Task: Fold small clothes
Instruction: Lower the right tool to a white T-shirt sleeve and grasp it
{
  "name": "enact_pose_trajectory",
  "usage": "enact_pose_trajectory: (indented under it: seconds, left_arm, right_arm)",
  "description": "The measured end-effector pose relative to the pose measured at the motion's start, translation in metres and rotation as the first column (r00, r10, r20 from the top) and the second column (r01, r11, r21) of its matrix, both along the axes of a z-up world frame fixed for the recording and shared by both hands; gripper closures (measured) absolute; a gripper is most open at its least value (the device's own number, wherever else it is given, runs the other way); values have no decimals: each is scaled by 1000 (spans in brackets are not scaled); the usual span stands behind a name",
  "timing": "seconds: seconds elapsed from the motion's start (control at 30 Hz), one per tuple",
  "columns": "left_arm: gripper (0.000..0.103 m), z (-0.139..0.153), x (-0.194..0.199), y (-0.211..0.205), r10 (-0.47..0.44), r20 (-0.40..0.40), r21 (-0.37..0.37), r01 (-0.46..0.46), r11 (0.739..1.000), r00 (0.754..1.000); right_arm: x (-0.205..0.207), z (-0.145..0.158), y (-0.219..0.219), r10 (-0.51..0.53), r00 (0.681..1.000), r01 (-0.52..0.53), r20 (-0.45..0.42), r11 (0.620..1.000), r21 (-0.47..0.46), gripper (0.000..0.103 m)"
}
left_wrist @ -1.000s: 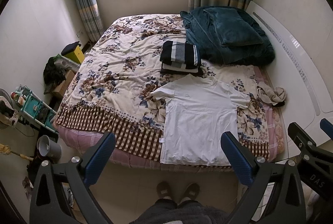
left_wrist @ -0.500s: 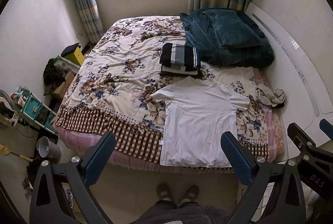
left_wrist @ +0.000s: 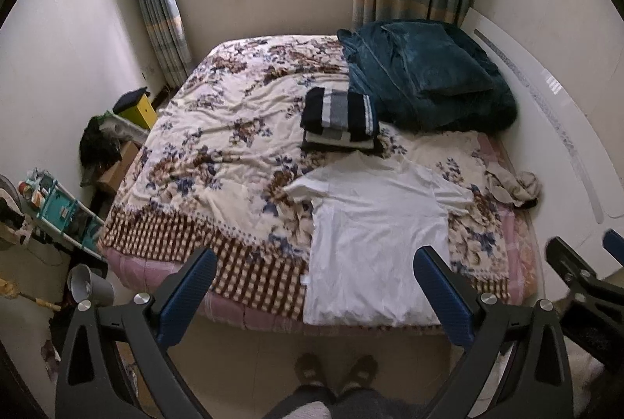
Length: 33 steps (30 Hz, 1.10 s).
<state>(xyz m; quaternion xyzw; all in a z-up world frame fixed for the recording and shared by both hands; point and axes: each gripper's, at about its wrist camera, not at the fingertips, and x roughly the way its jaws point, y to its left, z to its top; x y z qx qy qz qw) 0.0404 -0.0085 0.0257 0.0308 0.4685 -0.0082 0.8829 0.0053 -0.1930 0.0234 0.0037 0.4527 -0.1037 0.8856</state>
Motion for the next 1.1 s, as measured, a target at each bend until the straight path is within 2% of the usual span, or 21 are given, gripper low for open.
enact_pose_trajectory:
  seconds: [0.17,0.27,0.47,0.63,0.77,0.87,0.93,1.0,1.03,1.1]
  left_arm:
    - [0,-28,65,-10,24,35,60,-27,998,999]
    - [0,-61,92,-11,18,12,73,-19,997,1000]
    - [0,-134,161,-45,-10,-59,103,16,994,998]
    - [0,-219,224,-87,-5,-134,140,24,990,991]
    - [0,-283,266,-116,26,-178,156,2,988,984]
    - [0,-345,299,-138,60,-234,160,-23,987,970]
    - [0,-392,315,-150,87,-287,159,-42,986,954]
    - [0,-437,329,-160,108,-337,163,-55,985,935]
    - [0,-453,331,-165,115,-350,165,-60,984,930]
    - [0,-484,336,-172,126,-382,175,-62,983,916]
  right_arm:
    - [41,-23,-20,-91,996,91,-9,996,1,0]
    - [76,-59,-42,-176,984,176,-27,984,-1,0]
    - [142,-162,-94,-303,950,303,-78,953,-12,0]
    - [204,-257,-159,-364,919,370,-151,929,10,0]
    - [255,-340,-227,-407,889,432,-210,898,89,0]
    - [289,-407,-277,-447,864,485,-231,862,149,0]
    - [306,-455,-308,-476,843,527,-251,826,200,5]
    - [323,-513,-343,-499,815,573,-293,771,279,26]
    - [324,-527,-350,-507,803,590,-313,750,300,30]
    - [331,-581,-379,-545,757,652,-360,668,360,33]
